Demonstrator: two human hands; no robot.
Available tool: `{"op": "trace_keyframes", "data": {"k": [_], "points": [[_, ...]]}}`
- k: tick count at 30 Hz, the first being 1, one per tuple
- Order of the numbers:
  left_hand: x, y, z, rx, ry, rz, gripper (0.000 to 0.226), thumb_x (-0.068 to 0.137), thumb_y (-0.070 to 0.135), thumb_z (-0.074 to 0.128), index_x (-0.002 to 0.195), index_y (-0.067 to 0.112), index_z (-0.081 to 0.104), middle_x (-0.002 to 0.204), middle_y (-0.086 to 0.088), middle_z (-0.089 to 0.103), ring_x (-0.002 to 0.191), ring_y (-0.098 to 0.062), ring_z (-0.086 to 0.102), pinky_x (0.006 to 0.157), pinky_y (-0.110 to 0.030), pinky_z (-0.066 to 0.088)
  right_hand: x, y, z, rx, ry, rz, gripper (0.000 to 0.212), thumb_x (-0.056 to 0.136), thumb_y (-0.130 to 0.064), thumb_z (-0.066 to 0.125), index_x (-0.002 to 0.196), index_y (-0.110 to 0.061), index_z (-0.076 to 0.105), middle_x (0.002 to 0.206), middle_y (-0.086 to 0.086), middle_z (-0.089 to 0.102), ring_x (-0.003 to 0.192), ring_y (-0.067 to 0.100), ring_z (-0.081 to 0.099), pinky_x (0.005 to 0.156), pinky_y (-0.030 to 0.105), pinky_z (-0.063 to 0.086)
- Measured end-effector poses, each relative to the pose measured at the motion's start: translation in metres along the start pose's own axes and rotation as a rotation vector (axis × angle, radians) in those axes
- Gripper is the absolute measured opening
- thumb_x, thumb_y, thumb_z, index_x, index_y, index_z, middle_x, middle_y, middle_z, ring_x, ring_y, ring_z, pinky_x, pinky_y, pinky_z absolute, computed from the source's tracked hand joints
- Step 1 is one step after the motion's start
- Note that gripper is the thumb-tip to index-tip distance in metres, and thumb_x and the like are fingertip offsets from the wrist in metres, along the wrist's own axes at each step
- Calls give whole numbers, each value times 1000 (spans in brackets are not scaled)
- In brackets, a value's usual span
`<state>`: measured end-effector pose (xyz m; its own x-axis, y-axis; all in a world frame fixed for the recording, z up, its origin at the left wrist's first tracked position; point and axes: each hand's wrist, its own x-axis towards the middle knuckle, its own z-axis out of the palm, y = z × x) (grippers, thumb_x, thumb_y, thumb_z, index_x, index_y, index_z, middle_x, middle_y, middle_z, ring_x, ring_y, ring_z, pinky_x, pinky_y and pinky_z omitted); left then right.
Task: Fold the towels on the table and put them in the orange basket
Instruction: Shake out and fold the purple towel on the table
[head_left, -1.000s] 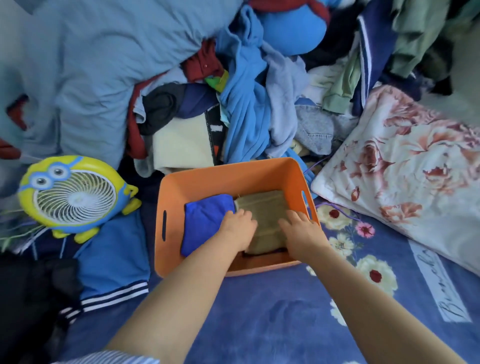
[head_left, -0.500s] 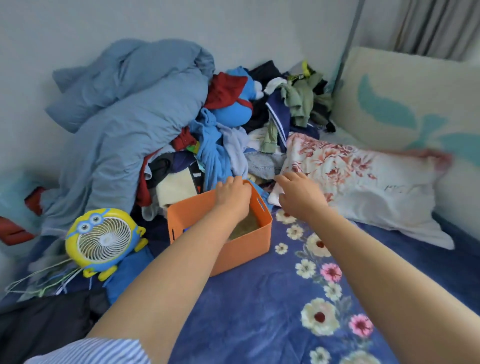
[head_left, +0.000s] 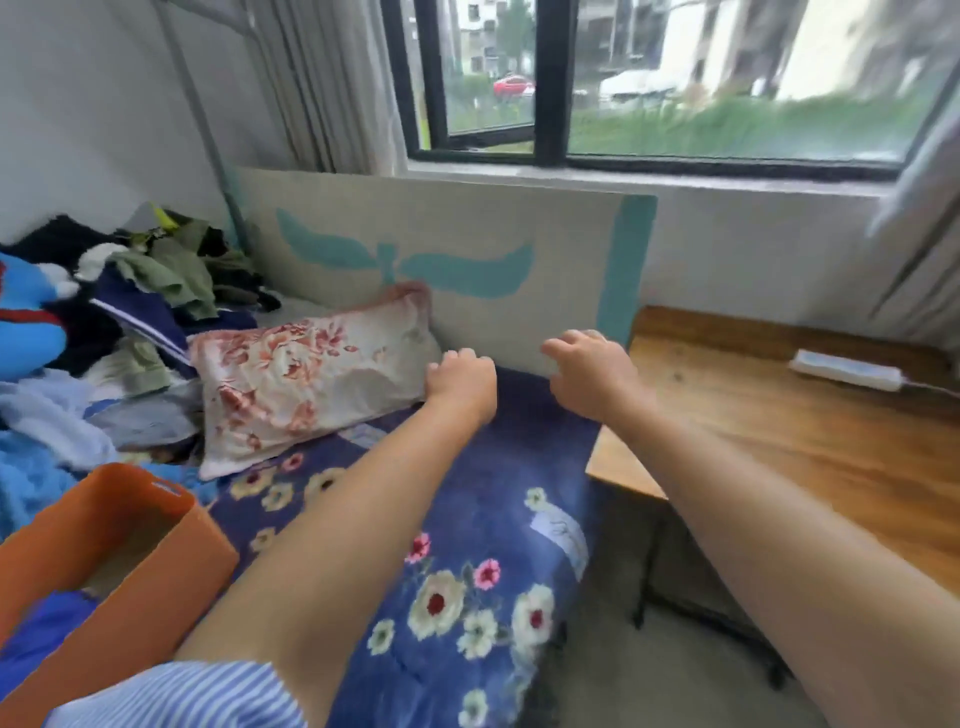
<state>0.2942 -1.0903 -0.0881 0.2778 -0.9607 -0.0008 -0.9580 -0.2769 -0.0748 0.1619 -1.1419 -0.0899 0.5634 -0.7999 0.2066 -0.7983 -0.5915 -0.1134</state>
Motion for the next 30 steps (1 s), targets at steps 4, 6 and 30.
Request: {"op": "trace_keyframes", "data": {"k": [4,6,30], "points": [[18,147,-15,-21,36,276,32,88,7,40,119,7,49,126,-14,47,121,-30,42,97,-40,37,-66,129,-34,-69,38,280,36,85,-17,47,120,-12,52,126,11,52,119,30,44,92,37,41],[20,218,-21,-33,41,386,32,90,10,39,120,7,49,125,-14,48,120,-30,43,95,-39,38,-101,187,-49,-91,44,399,38,85,-18,48,123,-12,50,128,11,51,120,30,43,94,38,40],[116,755,-79,-143,70,825,24,87,10,47,109,5,55,119,-13,54,113,-30,48,74,-34,36,-271,680,-145,-169,240,1015,30,87,-8,44,114,-5,56,114,14,59,108,31,50,80,32,43]]}}
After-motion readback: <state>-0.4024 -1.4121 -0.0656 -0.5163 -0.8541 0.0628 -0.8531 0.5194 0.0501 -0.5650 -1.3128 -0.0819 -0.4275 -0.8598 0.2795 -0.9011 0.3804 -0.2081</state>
